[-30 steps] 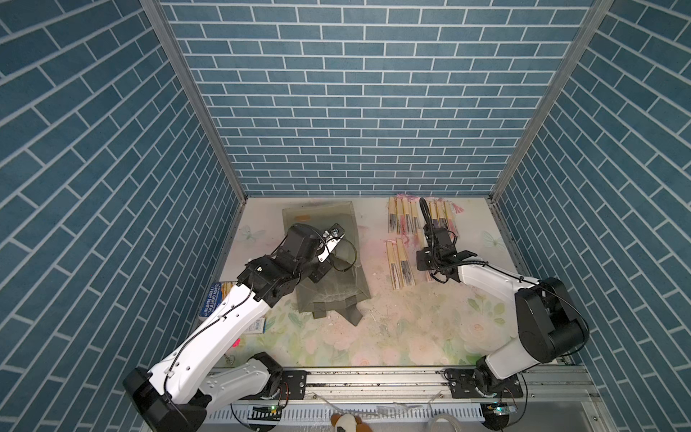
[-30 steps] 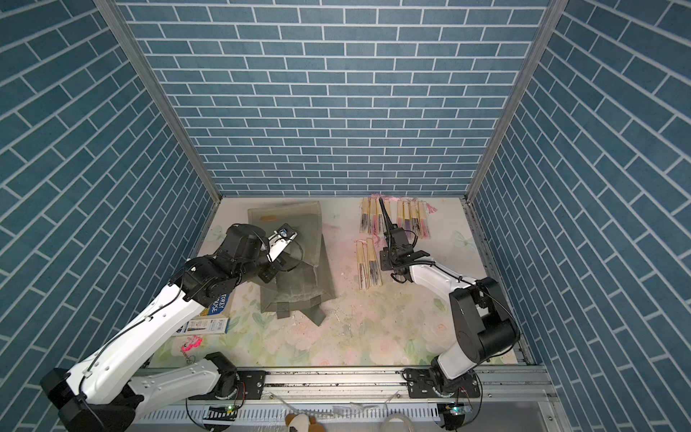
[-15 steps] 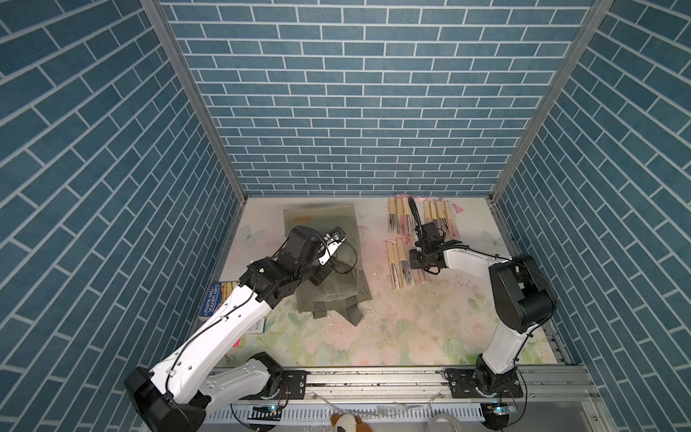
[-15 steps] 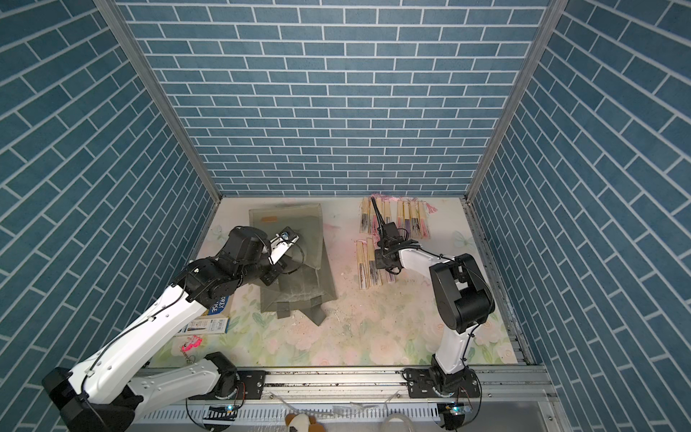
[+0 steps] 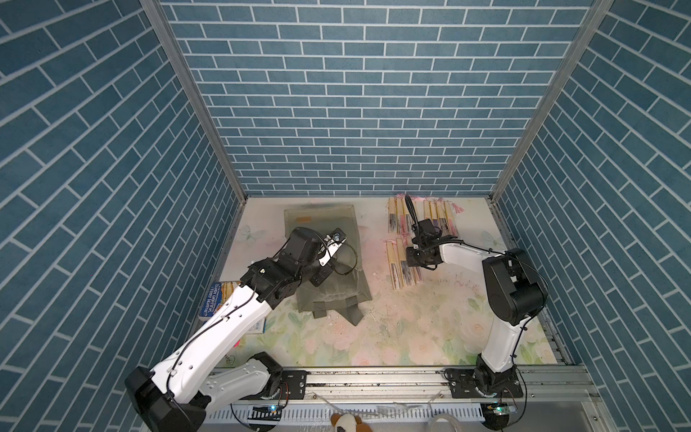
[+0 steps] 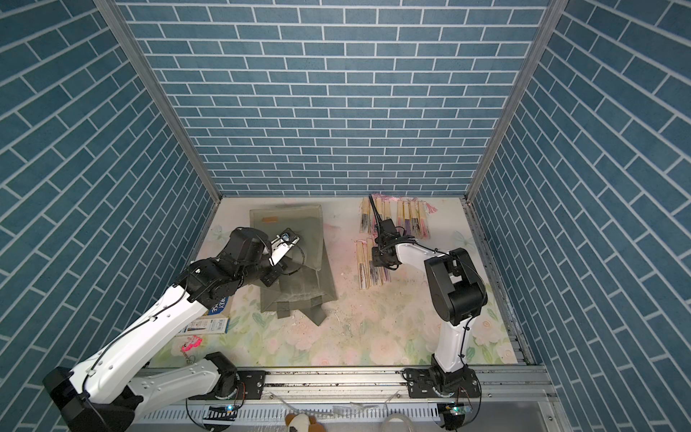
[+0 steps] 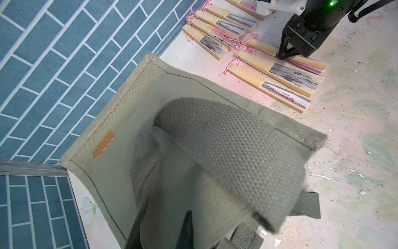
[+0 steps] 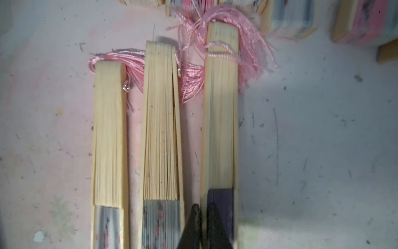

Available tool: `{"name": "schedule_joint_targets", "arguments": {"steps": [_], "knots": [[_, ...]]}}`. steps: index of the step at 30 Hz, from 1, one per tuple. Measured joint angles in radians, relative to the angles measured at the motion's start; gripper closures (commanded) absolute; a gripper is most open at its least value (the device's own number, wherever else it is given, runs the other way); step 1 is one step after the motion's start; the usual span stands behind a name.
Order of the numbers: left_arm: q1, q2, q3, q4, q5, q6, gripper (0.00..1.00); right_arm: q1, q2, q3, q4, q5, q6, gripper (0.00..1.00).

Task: Take out the folding fans from the tote bags
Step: Place the folding fan at the center of the board, then move the folding fan to the center of the board.

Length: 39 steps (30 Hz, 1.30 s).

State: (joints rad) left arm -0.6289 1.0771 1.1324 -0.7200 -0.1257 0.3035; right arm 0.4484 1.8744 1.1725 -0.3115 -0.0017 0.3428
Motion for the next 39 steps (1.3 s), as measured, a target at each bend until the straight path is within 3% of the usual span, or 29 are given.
{"name": "schedule_joint_targets", "arguments": {"steps": [3,8,14,23,30,35,39], "knots": [[0.000,0.000,0.000,0.000,0.000,0.000,1.00,0.000,-0.005,0.000,-0.022,-0.009,0.010,0.78],[0.000,0.000,-0.002,0.000,0.000,0.000,1.00,0.000,-0.055,-0.001,-0.040,-0.023,0.013,0.80],[0.000,0.000,-0.003,0.000,0.000,0.000,1.00,0.000,-0.129,-0.005,-0.032,-0.032,0.021,0.97],[0.000,0.000,-0.008,0.000,0.000,0.000,1.00,-0.034,-0.068,0.036,-0.059,-0.080,0.022,1.00],[0.000,0.000,-0.011,0.000,0.000,0.000,1.00,-0.165,0.000,0.093,-0.032,-0.375,0.057,1.00],[0.000,0.000,-0.011,0.000,0.000,0.000,1.00,-0.261,0.089,0.107,0.090,-0.640,0.133,1.00],[0.000,0.000,-0.011,0.000,0.001,0.000,1.00,-0.294,0.160,0.108,0.142,-0.774,0.174,1.00]]}}
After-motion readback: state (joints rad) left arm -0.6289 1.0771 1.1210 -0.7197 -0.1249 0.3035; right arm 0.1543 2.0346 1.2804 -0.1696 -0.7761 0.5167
